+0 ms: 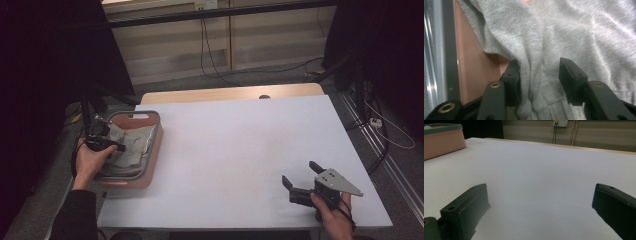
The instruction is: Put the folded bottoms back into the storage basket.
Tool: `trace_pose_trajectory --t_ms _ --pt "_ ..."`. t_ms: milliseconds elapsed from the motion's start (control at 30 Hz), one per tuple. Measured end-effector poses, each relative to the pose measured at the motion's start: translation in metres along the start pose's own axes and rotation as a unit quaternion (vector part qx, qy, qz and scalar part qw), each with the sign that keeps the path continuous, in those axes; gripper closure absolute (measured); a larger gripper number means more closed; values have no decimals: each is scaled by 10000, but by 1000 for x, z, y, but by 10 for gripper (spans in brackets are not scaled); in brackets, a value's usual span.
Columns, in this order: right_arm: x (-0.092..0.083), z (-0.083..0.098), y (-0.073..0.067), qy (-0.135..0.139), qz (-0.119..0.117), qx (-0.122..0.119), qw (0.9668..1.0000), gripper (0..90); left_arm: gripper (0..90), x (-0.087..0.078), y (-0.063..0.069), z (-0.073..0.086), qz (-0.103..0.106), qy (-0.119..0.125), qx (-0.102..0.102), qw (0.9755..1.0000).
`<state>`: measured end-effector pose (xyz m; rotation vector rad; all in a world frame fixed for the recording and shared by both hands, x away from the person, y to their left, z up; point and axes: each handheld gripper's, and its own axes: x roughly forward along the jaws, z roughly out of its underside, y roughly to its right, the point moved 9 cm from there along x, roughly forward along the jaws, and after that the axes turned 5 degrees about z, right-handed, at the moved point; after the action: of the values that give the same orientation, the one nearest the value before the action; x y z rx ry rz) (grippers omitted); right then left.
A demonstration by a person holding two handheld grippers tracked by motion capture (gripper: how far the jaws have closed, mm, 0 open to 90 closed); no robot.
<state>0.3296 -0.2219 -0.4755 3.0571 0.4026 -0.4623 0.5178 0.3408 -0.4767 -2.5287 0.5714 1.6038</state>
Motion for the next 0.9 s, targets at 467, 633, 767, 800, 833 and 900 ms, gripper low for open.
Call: trace_pose_trajectory --t_ms 467,633,767,800,833,900 --pt "-1 0 -1 5 -11 -18 10000 4 194 -19 13 -10 60 591 83 9982" --pt "-1 0 0 7 -7 -13 10000 4 154 -24 16 -13 82 884 67 9960" --pt "0 0 0 4 -6 -3 10000 4 96 -28 18 -15 136 1061 152 9941" --pt "0 0 0 8 -4 -7 10000 4 90 -30 19 -15 201 1103 182 9935" --pt "0 0 0 5 -5 -1 10000 4 86 -31 21 -15 337 1167 248 9923" --pt "0 0 0 2 -10 -10 10000 4 76 -34 22 -15 415 1267 281 9907"
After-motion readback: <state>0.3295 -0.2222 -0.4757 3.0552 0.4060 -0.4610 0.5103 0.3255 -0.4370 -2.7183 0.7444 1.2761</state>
